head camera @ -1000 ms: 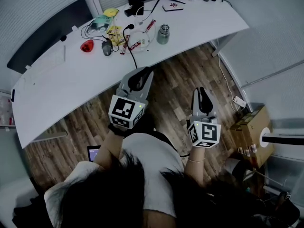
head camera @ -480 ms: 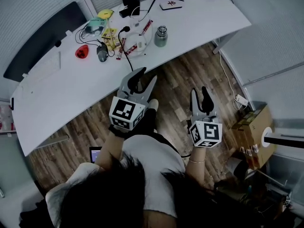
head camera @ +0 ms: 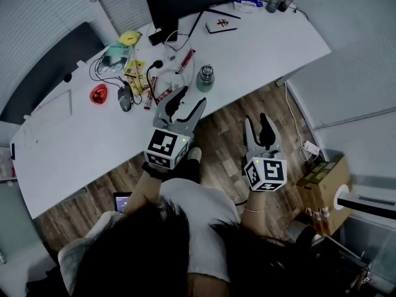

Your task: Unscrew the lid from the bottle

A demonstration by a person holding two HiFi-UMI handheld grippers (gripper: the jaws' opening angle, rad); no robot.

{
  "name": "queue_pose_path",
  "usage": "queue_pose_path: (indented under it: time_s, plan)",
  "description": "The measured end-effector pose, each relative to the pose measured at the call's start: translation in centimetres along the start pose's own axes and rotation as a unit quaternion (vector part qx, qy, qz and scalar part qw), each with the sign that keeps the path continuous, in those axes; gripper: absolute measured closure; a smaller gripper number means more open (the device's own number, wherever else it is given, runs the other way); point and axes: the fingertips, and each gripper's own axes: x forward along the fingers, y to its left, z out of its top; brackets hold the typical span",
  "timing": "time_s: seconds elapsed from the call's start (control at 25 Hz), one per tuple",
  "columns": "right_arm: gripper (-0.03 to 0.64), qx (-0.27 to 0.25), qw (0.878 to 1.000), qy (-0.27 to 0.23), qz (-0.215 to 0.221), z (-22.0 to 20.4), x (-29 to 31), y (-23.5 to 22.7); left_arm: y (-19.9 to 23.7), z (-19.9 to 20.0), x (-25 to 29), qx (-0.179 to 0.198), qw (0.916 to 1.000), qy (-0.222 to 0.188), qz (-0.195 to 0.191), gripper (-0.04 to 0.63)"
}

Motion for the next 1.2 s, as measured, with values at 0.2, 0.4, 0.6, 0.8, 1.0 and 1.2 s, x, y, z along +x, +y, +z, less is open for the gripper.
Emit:
queue_pose_path:
  time_s: [0.2,0.4,0.6,0.8,1.0,1.2]
  plan:
    - [0.449,-0.003,1.0,0.002,0.006,1.0,4.1,-1.2,2.8,1.3,3.5,0.0,0.9999,-0.008,0.007,0.344]
    - [0.427,0.0,1.0,0.004,0.01,1.3,7.3,-1.8,4.7,1.3,5.5,0.001,1.0,-0.008,0.004,0.344]
    - [0.402,-0.001,0.999,0.019,0.029,1.4,9.9,-1.5,6.3,1.1,6.3,-0.009,0.9999,-0.003,0.01,0.344]
    - [0.391,-0.005,0.997,0.038,0.067,1.1,13.2,-0.9,7.8,0.3,6.6,-0.021,0.9994,0.008,0.028,0.343]
    - [0.387,-0.004,0.991,0.054,0.124,0.6,17.4,-0.3,9.7,-0.9,7.0,-0.036,0.9967,0.017,0.071,0.337]
    - [0.387,-0.018,0.978,0.06,0.2,0.9,22.0,0.6,12.3,-0.3,8.1,-0.036,0.9895,0.006,0.14,0.337]
